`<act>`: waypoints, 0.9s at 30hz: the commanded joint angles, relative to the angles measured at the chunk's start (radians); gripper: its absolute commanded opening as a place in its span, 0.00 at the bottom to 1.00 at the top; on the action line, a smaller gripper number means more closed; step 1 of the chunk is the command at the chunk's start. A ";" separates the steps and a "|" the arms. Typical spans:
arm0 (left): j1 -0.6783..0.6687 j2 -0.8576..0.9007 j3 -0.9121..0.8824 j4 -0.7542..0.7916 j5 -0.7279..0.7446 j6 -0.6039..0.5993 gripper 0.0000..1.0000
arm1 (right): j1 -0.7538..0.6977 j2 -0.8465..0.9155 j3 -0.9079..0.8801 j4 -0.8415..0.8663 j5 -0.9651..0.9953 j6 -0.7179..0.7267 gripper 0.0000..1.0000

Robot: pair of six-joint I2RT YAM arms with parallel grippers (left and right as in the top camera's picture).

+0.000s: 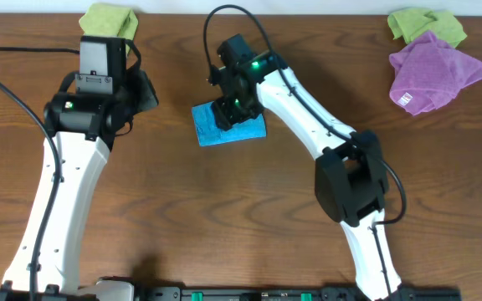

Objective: Fold the cloth

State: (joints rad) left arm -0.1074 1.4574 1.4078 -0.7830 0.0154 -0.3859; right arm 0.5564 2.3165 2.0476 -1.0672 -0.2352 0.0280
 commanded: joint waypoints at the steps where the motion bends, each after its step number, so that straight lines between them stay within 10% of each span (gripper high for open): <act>1: 0.005 0.038 -0.058 0.000 0.012 0.016 0.20 | 0.004 -0.011 0.019 0.000 0.070 -0.029 0.56; 5: 0.004 0.115 -0.111 0.027 0.171 0.016 0.33 | 0.016 -0.008 0.019 0.002 0.160 -0.031 0.35; 7: 0.004 0.156 -0.115 0.039 0.236 0.016 0.39 | 0.019 -0.008 0.019 -0.002 0.160 -0.051 0.50; 17: 0.036 0.211 -0.115 0.093 0.276 0.046 0.59 | 0.082 -0.007 0.017 -0.016 0.207 -0.146 0.57; 23: 0.108 0.211 -0.115 0.093 0.385 0.050 0.64 | 0.087 0.004 -0.016 0.013 0.213 -0.146 0.43; 27: 0.139 0.211 -0.115 0.092 0.423 0.089 0.63 | 0.087 0.005 -0.024 0.025 0.213 -0.131 0.07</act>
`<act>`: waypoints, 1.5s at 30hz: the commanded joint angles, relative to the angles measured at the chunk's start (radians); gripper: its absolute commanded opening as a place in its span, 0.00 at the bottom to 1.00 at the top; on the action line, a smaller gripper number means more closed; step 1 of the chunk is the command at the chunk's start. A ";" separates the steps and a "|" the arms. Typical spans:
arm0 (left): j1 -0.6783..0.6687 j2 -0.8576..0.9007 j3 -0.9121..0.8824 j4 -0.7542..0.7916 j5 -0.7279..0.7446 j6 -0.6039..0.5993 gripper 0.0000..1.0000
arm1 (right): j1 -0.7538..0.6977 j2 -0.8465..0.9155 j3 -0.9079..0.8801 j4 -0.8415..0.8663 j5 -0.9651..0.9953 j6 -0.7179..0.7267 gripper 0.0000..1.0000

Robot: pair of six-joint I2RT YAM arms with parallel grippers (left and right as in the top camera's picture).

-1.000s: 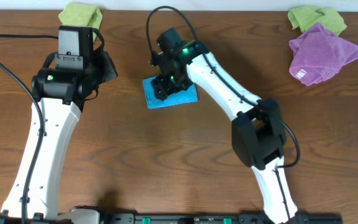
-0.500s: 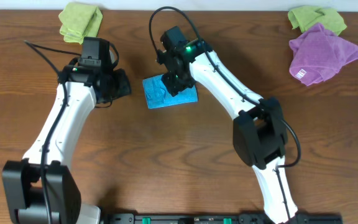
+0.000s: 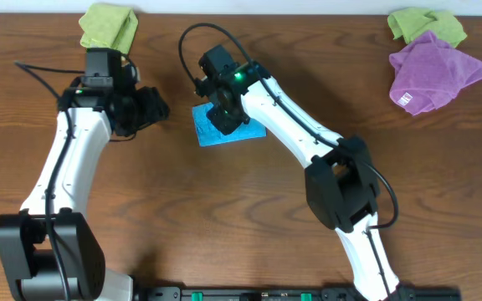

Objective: Fold the cloth

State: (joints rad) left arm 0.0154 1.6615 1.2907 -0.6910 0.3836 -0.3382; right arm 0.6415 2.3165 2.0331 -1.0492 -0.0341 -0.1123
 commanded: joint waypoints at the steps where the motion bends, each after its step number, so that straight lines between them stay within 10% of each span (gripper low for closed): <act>1: 0.022 0.006 0.002 0.000 0.053 0.050 0.62 | 0.002 0.001 -0.006 0.010 0.012 0.023 0.01; 26: 0.039 0.019 0.000 0.011 0.051 0.130 0.68 | 0.013 0.112 -0.019 0.049 -0.011 0.037 0.01; 29: 0.039 0.026 0.000 0.017 0.052 0.134 0.68 | 0.009 0.074 0.008 0.026 -0.007 0.037 0.50; 32: 0.039 0.038 0.000 0.017 0.056 0.142 0.69 | 0.002 0.026 0.021 0.012 -0.007 0.037 0.72; 45: -0.024 0.071 0.000 0.024 0.020 0.159 0.73 | -0.051 -0.246 0.021 -0.056 0.047 0.009 0.87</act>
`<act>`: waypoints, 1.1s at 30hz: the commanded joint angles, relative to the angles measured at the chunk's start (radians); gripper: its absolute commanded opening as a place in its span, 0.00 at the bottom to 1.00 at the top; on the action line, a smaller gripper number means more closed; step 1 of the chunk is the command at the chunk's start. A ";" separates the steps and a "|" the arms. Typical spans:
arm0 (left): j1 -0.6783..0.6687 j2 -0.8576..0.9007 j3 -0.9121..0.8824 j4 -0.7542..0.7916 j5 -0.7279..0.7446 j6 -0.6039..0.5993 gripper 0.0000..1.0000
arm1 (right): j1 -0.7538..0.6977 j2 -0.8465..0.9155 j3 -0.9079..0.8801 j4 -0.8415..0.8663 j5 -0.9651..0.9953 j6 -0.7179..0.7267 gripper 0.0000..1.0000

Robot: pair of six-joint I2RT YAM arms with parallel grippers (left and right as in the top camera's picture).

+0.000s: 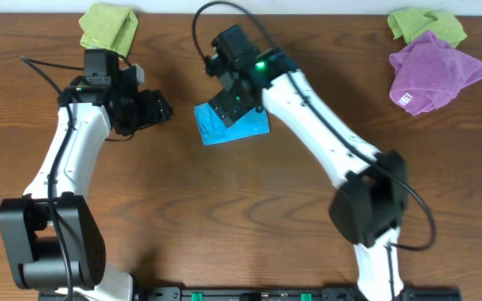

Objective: Fold the cloth

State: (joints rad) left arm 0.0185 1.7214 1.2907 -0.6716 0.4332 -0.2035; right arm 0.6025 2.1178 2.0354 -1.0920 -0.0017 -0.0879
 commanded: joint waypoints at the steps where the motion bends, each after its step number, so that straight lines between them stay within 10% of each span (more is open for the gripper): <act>1: -0.035 0.012 0.000 0.009 -0.034 0.024 0.74 | -0.014 -0.063 0.019 -0.018 0.014 -0.016 0.87; 25: -0.154 0.365 0.000 0.332 0.309 -0.256 0.96 | -0.348 -0.179 -0.010 -0.091 -0.153 -0.091 0.82; 28: -0.176 0.397 0.000 0.344 0.327 -0.270 0.95 | -0.351 -0.159 -0.070 -0.054 -0.164 -0.093 0.61; 31: -0.190 0.418 0.000 0.349 0.332 -0.277 0.95 | -0.350 -0.136 -0.127 -0.006 -0.164 -0.093 0.07; 33: -0.195 0.423 0.000 0.352 0.336 -0.276 0.96 | -0.348 -0.116 -0.165 0.027 -0.165 -0.092 0.01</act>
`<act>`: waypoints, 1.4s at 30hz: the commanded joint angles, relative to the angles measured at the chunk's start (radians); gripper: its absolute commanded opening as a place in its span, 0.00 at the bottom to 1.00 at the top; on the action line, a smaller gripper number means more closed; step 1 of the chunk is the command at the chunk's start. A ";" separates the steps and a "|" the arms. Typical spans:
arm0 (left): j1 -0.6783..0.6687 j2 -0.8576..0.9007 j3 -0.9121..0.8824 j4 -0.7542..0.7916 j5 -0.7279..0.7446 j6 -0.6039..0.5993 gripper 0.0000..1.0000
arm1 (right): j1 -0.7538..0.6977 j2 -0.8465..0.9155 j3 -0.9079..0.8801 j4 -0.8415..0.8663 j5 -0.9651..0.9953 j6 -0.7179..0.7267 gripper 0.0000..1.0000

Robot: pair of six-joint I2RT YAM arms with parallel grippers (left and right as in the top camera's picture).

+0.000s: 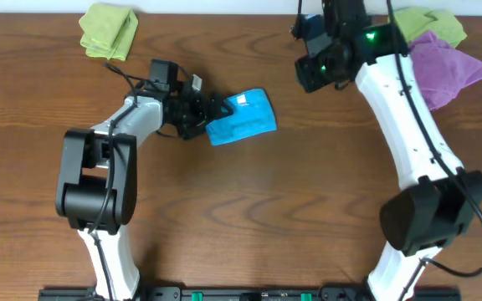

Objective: Fold the cloth

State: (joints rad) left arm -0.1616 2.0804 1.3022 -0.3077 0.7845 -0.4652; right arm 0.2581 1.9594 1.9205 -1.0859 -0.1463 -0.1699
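The folded blue cloth [243,117] lies tilted on the brown table, a white label showing near its upper edge. My left gripper [206,114] reaches in from the left and its fingers close over the cloth's left edge. My right gripper [312,67] is far off at the upper right, well apart from the blue cloth, with nothing between its fingers; it looks open.
A folded green cloth [109,29] rests at the back left. At the back right lie a crumpled purple cloth [446,63] and a green cloth [433,23], partly behind the right arm. The left arm's elbow [90,167] stands over the table's left middle.
The right gripper has let go of the blue cloth and now sits at the upper right. The left gripper has come from the left onto the cloth's left edge. The cloth lies slightly further right.
The right gripper was pressing on the folded blue cloth at the table's middle while the left gripper hovered to its left, and it stayed on the cloth through the later moments. Now the right gripper is away and the left gripper has the cloth's edge.
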 commanded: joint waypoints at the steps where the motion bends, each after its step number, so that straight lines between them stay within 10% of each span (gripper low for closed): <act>1: -0.016 0.064 -0.011 -0.008 -0.016 -0.014 0.95 | -0.001 0.062 -0.079 0.050 -0.021 -0.006 0.01; 42: -0.017 0.064 -0.011 -0.005 -0.003 -0.014 0.95 | 0.142 0.352 -0.112 0.322 -0.016 0.087 0.01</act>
State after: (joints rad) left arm -0.1707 2.0892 1.3041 -0.2985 0.8169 -0.4747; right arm 0.3763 2.3001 1.8050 -0.7670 -0.1574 -0.0944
